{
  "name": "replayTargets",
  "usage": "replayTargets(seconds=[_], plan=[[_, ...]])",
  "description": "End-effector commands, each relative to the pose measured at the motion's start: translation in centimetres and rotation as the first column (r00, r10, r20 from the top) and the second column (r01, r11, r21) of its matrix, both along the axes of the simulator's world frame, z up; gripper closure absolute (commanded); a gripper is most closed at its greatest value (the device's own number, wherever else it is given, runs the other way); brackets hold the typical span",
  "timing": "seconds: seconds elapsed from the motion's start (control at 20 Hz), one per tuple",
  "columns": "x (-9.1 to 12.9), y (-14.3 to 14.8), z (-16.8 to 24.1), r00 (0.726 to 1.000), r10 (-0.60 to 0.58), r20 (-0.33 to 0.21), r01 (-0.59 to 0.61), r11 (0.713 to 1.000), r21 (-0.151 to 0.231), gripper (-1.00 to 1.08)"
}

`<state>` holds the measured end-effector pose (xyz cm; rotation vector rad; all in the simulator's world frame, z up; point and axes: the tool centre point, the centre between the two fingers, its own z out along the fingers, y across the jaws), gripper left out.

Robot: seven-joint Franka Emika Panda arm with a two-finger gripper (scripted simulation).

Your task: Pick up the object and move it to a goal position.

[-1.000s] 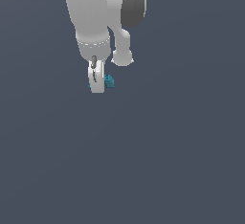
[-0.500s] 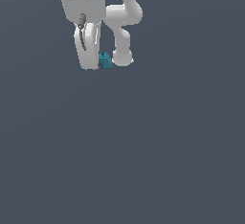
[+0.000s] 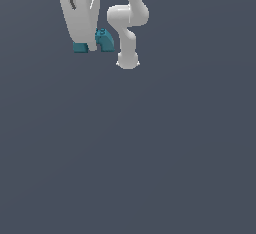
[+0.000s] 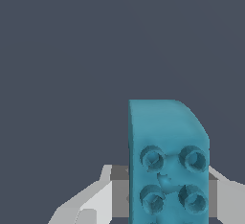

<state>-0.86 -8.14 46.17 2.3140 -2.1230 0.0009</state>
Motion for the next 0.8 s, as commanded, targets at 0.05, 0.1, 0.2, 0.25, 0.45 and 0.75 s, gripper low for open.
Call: replayTargets(seconds=[0.05,0.1,0.2,0.25,0.45,0.75], plan=[[0.4,0.0,1.6,1.0,0.001,0.0,-0.001,1.0,0.001,1.08],[0.5,0.0,2.0,1.0,0.001,0.0,-0.001,1.0,0.001,1.08],[0.6,-0.1,2.6,1.0,0.001,0.0,-0.001,1.0,0.001,1.08],[0.7,-0.1,2.8,1.0,0.001,0.0,-0.001,1.0,0.001,1.08],[0.9,-0.1,3.5,1.0,0.001,0.0,-0.001,1.0,0.001,1.08],[1.0,-0.1,3.8,1.0,0.001,0.0,-0.001,1.0,0.001,1.08]])
